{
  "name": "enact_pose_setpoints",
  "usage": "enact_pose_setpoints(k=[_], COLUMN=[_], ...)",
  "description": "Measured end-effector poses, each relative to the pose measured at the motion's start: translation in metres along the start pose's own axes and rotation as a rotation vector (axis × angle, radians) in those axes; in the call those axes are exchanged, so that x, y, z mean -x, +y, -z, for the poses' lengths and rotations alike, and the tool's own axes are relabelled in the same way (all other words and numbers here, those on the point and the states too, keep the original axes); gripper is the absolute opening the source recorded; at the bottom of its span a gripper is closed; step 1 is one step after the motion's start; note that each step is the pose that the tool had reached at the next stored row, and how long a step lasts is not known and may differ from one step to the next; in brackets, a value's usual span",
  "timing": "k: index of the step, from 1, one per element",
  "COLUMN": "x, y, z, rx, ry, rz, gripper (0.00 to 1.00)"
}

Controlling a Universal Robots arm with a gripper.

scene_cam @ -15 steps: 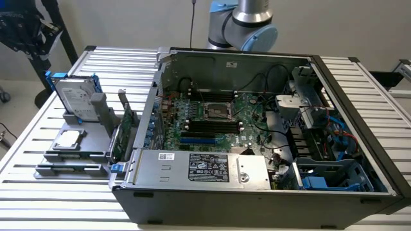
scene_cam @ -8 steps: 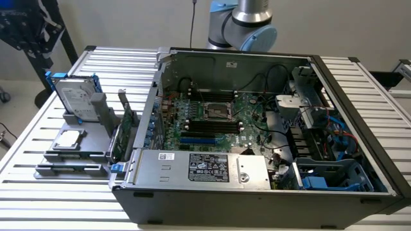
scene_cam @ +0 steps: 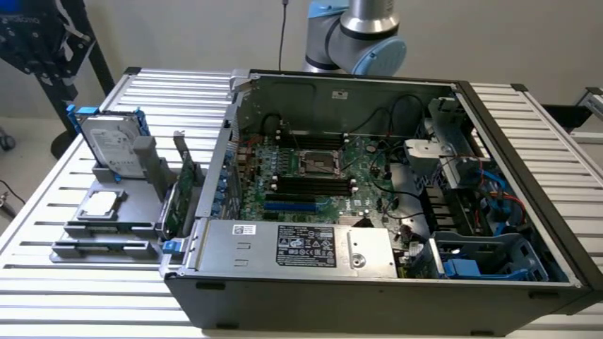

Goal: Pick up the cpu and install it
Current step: 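Pick up the cpu and move it towards the insertion slot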

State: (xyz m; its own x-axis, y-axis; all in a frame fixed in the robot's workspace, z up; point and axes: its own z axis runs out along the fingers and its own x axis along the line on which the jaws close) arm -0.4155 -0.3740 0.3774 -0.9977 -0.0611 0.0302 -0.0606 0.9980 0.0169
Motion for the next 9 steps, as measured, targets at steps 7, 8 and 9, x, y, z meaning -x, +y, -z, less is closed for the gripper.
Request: enact_pose_setpoints(k=[7,8,9], x=[0.0000,0.0000,0.0000], y=[0.0000,0.0000,0.0000], z=[0.0000,0.0000,0.0000], rx=[0.0000,0.0000,-0.0001], ry=[0.0000,0.0000,0.0001], rz=[0.000,0.000,0.000], gripper=[0.11,0.11,0.11])
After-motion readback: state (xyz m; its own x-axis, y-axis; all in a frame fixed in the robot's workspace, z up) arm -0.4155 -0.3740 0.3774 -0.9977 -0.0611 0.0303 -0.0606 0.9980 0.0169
